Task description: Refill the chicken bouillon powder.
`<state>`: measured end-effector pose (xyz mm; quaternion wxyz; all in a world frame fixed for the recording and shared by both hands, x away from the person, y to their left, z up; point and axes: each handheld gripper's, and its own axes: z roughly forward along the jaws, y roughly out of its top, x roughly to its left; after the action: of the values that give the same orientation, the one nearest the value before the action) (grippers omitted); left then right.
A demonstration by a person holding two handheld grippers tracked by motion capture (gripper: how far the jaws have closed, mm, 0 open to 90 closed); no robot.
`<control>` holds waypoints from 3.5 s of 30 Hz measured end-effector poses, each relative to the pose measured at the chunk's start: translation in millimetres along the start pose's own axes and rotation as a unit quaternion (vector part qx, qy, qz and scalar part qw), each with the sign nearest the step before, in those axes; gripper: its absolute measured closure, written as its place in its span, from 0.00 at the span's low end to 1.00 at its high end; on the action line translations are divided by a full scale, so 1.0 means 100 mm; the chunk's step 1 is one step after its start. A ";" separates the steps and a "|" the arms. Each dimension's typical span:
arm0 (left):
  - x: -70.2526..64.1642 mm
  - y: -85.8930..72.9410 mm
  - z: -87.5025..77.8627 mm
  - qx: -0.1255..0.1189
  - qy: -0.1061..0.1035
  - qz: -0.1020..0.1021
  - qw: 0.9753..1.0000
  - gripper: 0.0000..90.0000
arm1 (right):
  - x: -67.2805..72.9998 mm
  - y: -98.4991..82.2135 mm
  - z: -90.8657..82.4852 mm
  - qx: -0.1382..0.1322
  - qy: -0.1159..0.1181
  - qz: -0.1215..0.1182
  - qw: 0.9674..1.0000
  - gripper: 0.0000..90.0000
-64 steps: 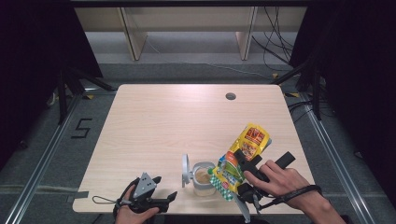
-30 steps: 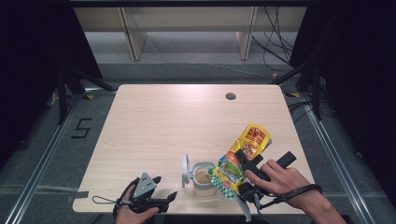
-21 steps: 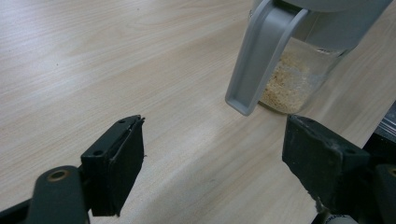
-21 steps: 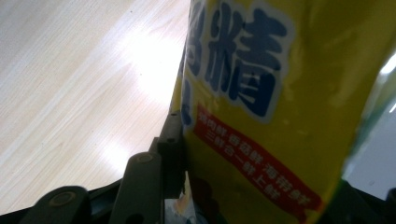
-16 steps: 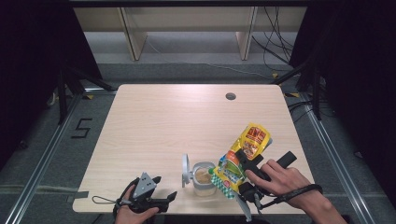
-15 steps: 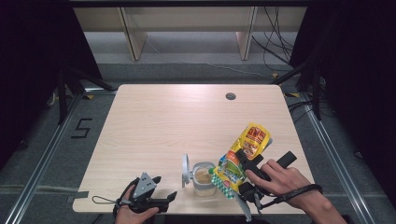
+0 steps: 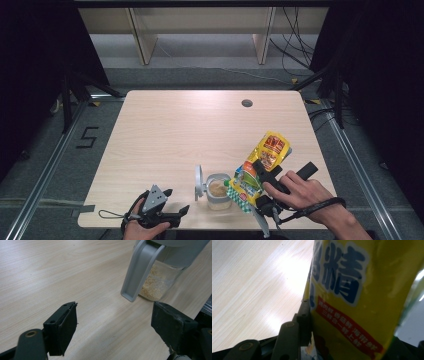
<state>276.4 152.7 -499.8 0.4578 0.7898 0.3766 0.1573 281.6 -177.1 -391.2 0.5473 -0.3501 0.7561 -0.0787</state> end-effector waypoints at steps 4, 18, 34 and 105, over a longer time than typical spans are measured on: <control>0.00 0.00 0.00 -0.001 -0.001 -0.001 1.000 0.23 | -0.01 -0.01 0.01 -0.008 -0.003 -0.013 1.000 0.68; 0.01 0.00 0.00 0.004 -0.001 0.004 1.000 0.23 | -0.02 -0.01 0.03 -0.009 0.000 -0.011 1.000 0.69; 0.00 0.00 0.00 0.000 0.000 -0.001 1.000 0.23 | -0.01 -0.01 0.01 -0.004 0.002 0.004 1.000 0.70; 0.01 0.00 -0.02 0.001 0.003 0.004 1.000 0.23 | 0.38 -0.34 0.16 -0.130 0.051 0.235 0.962 0.75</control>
<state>276.1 154.7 -498.4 0.4549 0.7917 0.3747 0.1610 304.8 -221.4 -409.4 0.4606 -0.2266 0.8478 0.1330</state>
